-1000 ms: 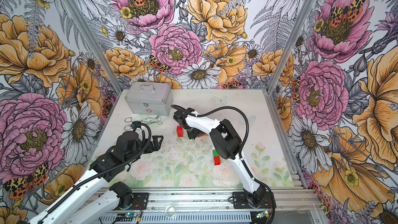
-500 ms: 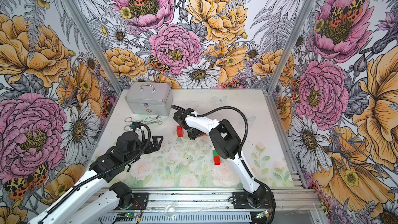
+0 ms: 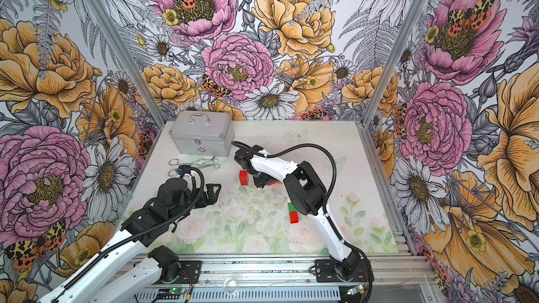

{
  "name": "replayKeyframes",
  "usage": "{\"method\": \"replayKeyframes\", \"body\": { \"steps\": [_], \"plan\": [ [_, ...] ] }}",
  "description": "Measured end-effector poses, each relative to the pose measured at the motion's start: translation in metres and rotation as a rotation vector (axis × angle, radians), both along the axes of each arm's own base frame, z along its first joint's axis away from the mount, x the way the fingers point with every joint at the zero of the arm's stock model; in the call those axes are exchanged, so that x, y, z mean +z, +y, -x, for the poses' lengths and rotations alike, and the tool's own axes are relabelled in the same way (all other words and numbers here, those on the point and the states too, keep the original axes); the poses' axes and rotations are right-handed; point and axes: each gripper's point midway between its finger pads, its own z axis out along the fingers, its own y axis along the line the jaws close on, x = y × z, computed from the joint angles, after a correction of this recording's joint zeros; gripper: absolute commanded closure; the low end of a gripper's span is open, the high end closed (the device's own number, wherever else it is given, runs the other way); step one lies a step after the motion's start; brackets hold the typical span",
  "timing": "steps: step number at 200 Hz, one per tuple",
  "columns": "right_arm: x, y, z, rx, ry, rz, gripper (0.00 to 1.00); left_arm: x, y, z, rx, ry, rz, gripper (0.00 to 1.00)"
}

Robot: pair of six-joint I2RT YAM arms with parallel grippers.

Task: Assemble the letter r with lego
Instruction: Pick up the lego brick from the center of the board.

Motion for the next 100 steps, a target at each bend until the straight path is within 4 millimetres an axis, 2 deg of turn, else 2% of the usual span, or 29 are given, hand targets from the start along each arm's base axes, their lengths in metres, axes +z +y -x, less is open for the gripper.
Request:
{"method": "replayKeyframes", "body": {
  "steps": [13, 72, 100],
  "plan": [
    [-0.0002, -0.0001, -0.0001, -0.001, 0.001, -0.001, 0.32, 0.0, -0.0001, 0.0, 0.0, 0.0, 0.0, 0.01],
    [0.0003, -0.0015, -0.0007, -0.007, 0.005, -0.005, 0.46, -0.0007, 0.0003, -0.0004, 0.002, 0.003, -0.001, 0.01],
    [0.006, 0.0006, 0.0001, -0.02, 0.011, -0.041, 0.47, -0.0059, -0.0003, -0.0014, 0.001, 0.021, -0.013, 0.01]
  ]
}}
